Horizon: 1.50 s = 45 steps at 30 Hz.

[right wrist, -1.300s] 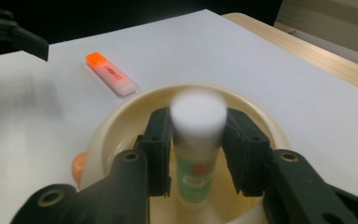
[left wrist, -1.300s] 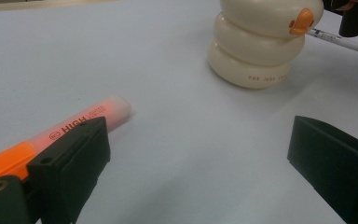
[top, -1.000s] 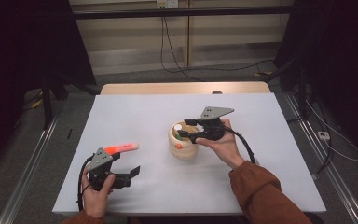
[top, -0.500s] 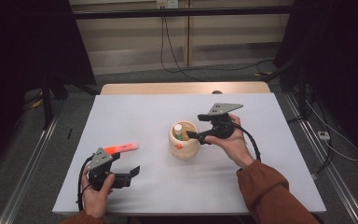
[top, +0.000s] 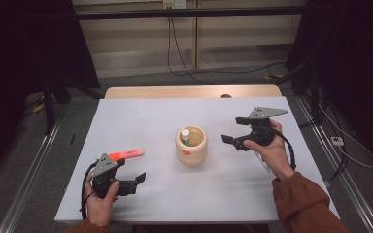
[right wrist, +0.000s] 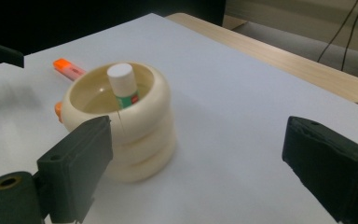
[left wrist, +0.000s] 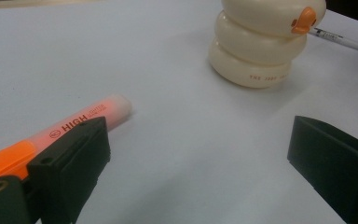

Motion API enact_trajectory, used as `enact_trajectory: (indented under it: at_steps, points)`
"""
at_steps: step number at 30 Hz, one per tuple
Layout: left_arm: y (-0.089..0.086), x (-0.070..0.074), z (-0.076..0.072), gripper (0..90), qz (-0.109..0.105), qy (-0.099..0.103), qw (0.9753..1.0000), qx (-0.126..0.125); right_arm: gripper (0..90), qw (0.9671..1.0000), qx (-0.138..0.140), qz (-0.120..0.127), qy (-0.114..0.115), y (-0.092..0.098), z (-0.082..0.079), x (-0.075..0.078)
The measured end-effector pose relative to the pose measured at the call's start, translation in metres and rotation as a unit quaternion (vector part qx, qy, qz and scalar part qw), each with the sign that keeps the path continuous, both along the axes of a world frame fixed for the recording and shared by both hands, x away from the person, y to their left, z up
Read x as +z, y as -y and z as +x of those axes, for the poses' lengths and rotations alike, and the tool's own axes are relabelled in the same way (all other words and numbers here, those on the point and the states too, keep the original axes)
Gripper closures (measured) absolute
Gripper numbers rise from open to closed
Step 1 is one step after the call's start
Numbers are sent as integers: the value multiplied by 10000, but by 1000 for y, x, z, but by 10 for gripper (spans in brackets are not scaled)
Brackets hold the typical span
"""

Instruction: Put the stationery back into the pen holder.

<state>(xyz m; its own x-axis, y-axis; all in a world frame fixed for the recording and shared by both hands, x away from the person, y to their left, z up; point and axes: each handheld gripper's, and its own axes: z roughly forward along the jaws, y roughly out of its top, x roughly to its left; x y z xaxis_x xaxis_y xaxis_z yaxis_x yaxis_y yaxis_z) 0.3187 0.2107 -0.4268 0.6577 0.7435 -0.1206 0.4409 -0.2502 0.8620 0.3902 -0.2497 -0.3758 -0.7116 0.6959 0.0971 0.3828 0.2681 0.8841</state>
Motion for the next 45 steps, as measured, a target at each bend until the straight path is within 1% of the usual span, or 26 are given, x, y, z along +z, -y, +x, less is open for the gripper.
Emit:
enact_trajectory:
  at_steps: [3, 6, 8, 10, 13, 16, 20, 24, 26, 29, 32, 37, 39, 41, 44, 45]
  points:
    - [0, 0, -1, 55, 14, 14, 10000, -10, 84, 9999, -44, -84, -104, 9, -6, -8]
    - [0, 0, 0, 55, -15, -6, 10000, 9, 85, 9997, -98, -69, -210, 16, -12, -18]
    - [0, 0, 0, 55, -15, -22, 10000, 10, 85, 9996, -107, -14, -255, 19, -16, -23]
    - [0, 0, 0, 55, 6, 5, 10000, -12, 86, 9994, -118, -58, -313, 22, -19, -27]
    - [0, 1, -1, 55, 15, 16, 10000, -19, 94, 9993, -212, -56, -298, 28, -24, -27]
    - [0, 0, -1, 55, -5, 9, 10000, -8, 96, 9993, -243, -59, -277, 33, -31, -28]
    - [0, 0, -1, 55, -20, 6, 10000, -7, 98, 9990, -278, -115, -341, 40, -39, -33]
    - [1, 1, -1, 55, -35, -4, 10000, -6, 124, 9987, -341, -154, -345, 47, -46, -35]
    - [1, 1, -1, 55, -22, 1, 10000, -12, 139, 9986, -324, -181, -372, 50, -50, -36]
    - [0, 0, -1, 55, -6, 6, 10000, -7, 126, 9986, -322, -221, -353, 55, -55, -38]
    - [0, 1, -1, 55, -6, 6, 10000, -7, 108, 9986, -298, -210, -392, 60, -60, -40]
    - [1, 0, -1, 55, -29, -3, 10000, -4, 150, 9981, -282, -311, -457, 66, -69, -45]
    - [1, 0, -1, 55, -29, -5, 10000, -5, 193, 9981, -307, -330, -420, 69, -72, -45]
    - [1, 0, -1, 55, -9, 1, 10000, -14, 260, 9982, -350, -322, -369, 73, -73, -45]
    - [0, 0, 0, 55, 2, 0, 10000, -14, 276, 9981, -381, -332, -348, 75, -72, -46]
    - [0, 0, 0, 55, -11, 3, 10000, -8, 298, 9981, -384, -332, -362, 75, -72, -46]
